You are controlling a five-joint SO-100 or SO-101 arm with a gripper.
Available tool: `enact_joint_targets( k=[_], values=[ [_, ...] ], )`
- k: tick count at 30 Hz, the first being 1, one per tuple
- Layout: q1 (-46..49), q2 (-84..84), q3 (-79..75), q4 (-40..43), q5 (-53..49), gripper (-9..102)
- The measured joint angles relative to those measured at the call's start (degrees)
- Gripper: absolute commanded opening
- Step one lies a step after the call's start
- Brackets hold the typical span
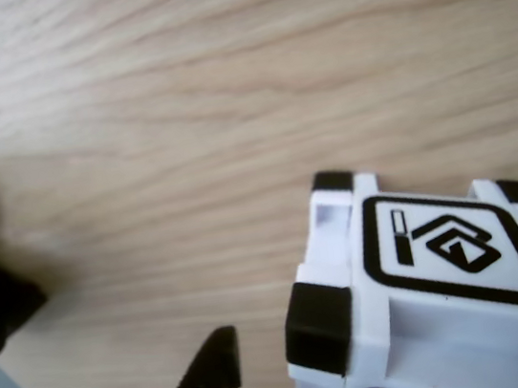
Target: Stack cubes from left to right.
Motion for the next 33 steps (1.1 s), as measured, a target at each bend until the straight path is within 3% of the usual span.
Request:
enact_joint_targets(
  k=[6,11,17,33],
  values=[
    [0.0,-0.26,0.0,-0.18,-0.97,22],
    [0.0,-0.26,0.0,-3.6,-2.11,20],
    [0.0,-0.26,0.0,-4.39,-2.55,2],
    [0.0,5.54,0.0,-4.57,-0.44,0]
  ],
)
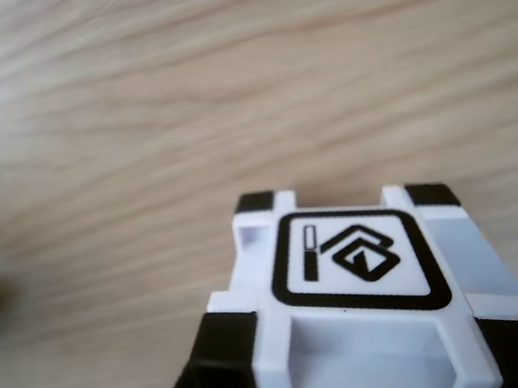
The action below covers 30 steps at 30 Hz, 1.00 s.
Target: Stack cubes from left to right.
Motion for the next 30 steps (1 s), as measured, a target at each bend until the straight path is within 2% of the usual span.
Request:
enact_joint_targets(
  k=[8,21,30],
  values=[
    [0.0,10.81,0.0,0.7,0.7,0],
    [0.0,24.87,0.0,14.06,3.78,0],
    [0.88,27.16,-10.02,16.26,0.18,0]
  ],
)
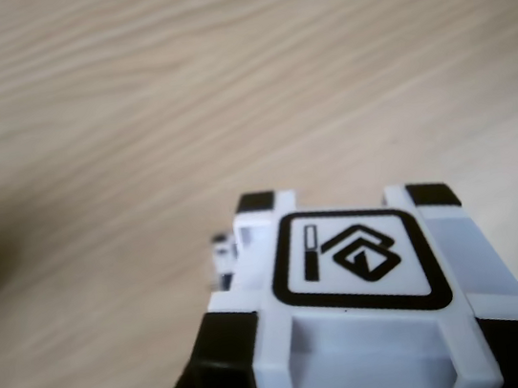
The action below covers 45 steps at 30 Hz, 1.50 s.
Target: Stack cubes from left to right.
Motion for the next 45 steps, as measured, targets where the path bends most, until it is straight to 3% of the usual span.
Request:
enact_joint_targets(
  k=[6,23,45],
  values=[
    [1.14,0.0,-0.7,0.0,-1.49,0],
    [17.05,0.0,-0.88,0.09,-7.65,0],
    [30.32,-1.41,-0.88,0.09,-14.15,0]
  ],
)
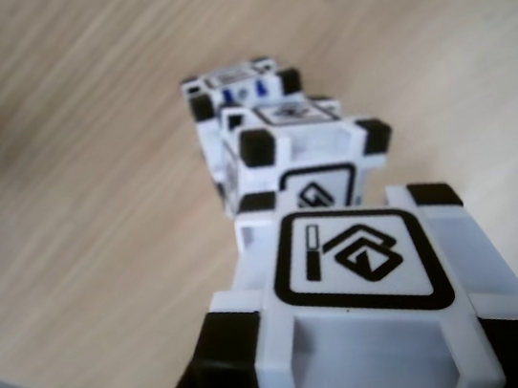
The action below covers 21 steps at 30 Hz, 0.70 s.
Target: Stack cubes from left to right.
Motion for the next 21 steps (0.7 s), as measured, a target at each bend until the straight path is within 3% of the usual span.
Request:
enact_joint_targets(
  k=[16,17,21],
  values=[
    [0.35,-3.25,-0.18,0.0,-0.18,1],
    [0.35,-3.25,-0.18,0.0,-0.18,4],
    [0.35,-3.25,-0.18,0.0,-0.18,38]
  ],
)
